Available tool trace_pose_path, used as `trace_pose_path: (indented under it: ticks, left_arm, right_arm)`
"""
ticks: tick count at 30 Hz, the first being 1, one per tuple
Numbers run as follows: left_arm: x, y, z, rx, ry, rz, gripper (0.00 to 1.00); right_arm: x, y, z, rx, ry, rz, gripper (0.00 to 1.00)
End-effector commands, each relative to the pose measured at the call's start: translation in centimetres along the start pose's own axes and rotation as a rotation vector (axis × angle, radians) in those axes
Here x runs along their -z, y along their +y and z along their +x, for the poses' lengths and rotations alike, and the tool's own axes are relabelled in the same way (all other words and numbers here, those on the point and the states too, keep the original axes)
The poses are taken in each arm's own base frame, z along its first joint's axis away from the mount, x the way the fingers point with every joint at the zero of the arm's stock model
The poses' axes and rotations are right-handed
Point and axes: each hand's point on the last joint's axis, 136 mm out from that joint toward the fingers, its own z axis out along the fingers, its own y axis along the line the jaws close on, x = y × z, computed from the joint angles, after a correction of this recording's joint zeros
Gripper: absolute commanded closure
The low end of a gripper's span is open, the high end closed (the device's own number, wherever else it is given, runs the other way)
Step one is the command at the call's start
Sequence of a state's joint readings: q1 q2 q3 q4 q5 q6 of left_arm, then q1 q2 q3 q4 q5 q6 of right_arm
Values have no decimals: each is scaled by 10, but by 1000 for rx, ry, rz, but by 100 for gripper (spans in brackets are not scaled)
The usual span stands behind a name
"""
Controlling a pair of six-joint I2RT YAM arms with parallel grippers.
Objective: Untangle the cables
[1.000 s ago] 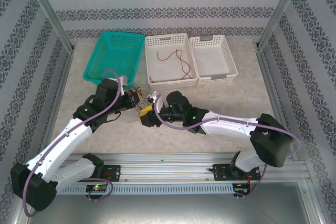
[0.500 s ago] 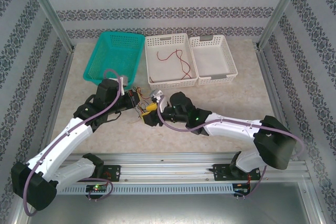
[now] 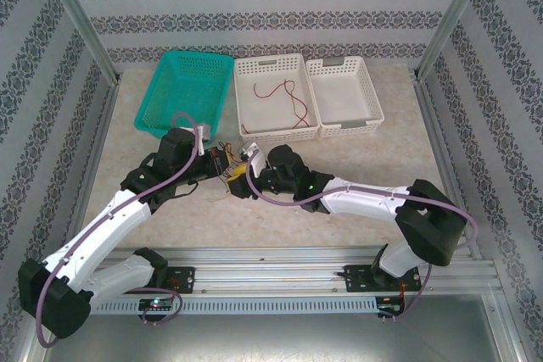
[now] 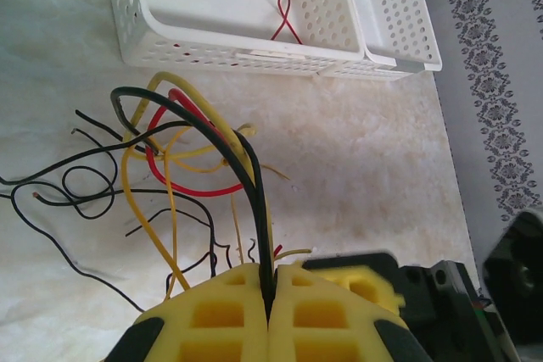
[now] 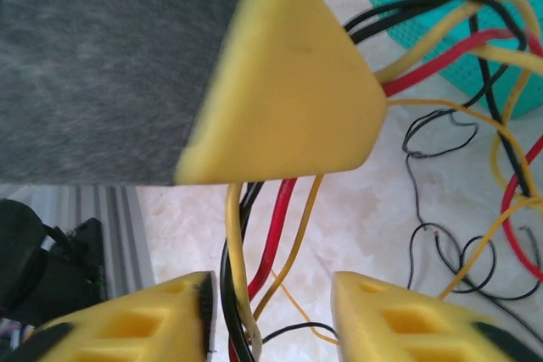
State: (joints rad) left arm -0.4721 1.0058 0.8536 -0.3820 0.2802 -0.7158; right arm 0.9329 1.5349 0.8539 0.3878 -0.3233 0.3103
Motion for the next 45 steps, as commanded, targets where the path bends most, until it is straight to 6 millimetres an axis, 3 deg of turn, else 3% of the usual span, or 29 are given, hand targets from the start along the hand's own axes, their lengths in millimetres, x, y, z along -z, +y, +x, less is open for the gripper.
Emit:
trace_pose_path:
  ticks: [1,4,7,12,14,17,21,26,32,42,45]
  left_arm:
    - [6,-16,-9,-16,-22,37,100]
    - [8,-14,-9,-27,-21,23,100]
    - [10,-10,-8,-44,-17,1,96]
    - [16,-11,-5,-47,-17,7,40]
    - [19,-13,-2,-31,-15,26,29]
    - [25,-17,3,1,-21,74,21]
    - [30,-20,12,55,-23,144,23]
    - [29,-9,23,164,-46,165,25]
    - [34,-6,12,257,-139,199,27]
    - [50,-26,-9,335,-251,348,28]
    - [45,-28,-6,337,-226,359,36]
  right_arm:
    - [-2,4,-16,16,-41,-21,78]
    - [2,2,-16,18,-47,-9,99]
    - [8,2,-16,19,-57,-9,100]
    - [17,1,-20,11,-75,-23,100]
    - [20,-1,-22,-3,-86,-31,100]
    - [26,-3,-28,-22,-117,-43,100]
    - [33,2,-35,-33,-144,-86,100]
    - [43,18,-42,-17,-172,-161,100]
    - [51,33,-43,-6,-170,-237,100]
    - [49,37,-38,-12,-151,-265,100]
    - [51,39,-41,-7,-160,-268,100]
